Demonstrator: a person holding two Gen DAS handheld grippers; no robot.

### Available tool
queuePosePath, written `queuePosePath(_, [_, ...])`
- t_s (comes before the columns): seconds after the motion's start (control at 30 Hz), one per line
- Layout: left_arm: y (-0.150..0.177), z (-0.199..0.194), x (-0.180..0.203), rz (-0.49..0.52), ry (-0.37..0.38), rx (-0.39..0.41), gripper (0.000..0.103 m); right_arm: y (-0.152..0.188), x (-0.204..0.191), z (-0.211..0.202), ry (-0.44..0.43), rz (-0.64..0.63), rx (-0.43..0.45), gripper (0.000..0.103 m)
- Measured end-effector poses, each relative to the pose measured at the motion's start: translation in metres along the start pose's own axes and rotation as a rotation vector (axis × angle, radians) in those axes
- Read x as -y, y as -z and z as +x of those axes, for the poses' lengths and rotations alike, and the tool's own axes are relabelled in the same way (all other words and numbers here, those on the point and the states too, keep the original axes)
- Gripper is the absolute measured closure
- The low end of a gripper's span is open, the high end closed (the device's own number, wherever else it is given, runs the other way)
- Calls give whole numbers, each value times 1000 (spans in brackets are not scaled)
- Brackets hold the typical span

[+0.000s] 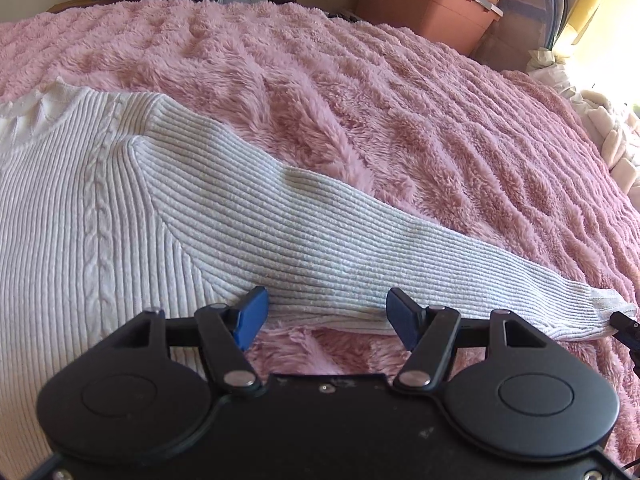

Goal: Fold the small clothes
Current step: 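Move the right tool to the sleeve cuff and grasp it, then lift the cuff with the right tool and fold the sleeve across the body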

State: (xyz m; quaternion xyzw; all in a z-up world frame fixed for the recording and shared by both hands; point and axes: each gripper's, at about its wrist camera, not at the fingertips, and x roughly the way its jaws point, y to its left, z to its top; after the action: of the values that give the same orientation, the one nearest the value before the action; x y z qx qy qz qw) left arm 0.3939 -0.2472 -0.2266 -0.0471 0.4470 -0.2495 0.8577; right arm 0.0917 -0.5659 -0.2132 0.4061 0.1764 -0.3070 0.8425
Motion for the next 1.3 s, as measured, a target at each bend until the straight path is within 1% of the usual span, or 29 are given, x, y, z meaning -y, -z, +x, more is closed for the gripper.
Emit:
queuePosePath(0.1, [0,0,-1,2,10,3,34,-4,-10,-6,-26,-5,11,93])
queuePosePath(0.27, [0,6,-1,52,27,1,34,-12,-35,-18,-77,-21,30,93])
queuePosePath(0.33, [-2,5,-3,49,39,-5,34,-14,-47,-24,-100,-29,35,93])
queuePosePath(0.4, [-5,-1,-8,20,63,-6,34,-15,-59,-29,-121,-47,45,94])
queuePosePath(0.47, [-9,-14,-13,-10,95,9,34,-15,-74,-34,-150,-61,52,94])
queuePosePath(0.53, [-10,-34,-21,-22,95,41,34,-13,-90,-37,-182,-74,48,94])
queuePosePath(0.63, [-5,-65,-40,-42,53,61,34,-8,-120,-41,-242,-97,45,94])
queuePosePath(0.73, [7,-94,-70,-71,21,67,34,2,-153,-43,-311,-124,33,94])
queuePosePath(0.8, [19,-113,-93,-92,-14,57,34,12,-179,-45,-359,-147,22,94])
queuePosePath(0.87, [33,-131,-115,-120,-34,49,34,25,-204,-47,-411,-168,4,94])
queuePosePath(1.0, [73,-165,-157,-214,-72,60,34,61,-261,-51,-518,-229,-36,94])
queuePosePath(1.1, [103,-192,-183,-305,-48,76,34,96,-298,-53,-591,-281,-95,94])
queuePosePath(1.2, [128,-221,-203,-391,-39,101,34,136,-327,-55,-646,-343,-156,94])
queuePosePath(1.3, [150,-251,-219,-460,-48,138,34,179,-353,-55,-700,-390,-224,94])
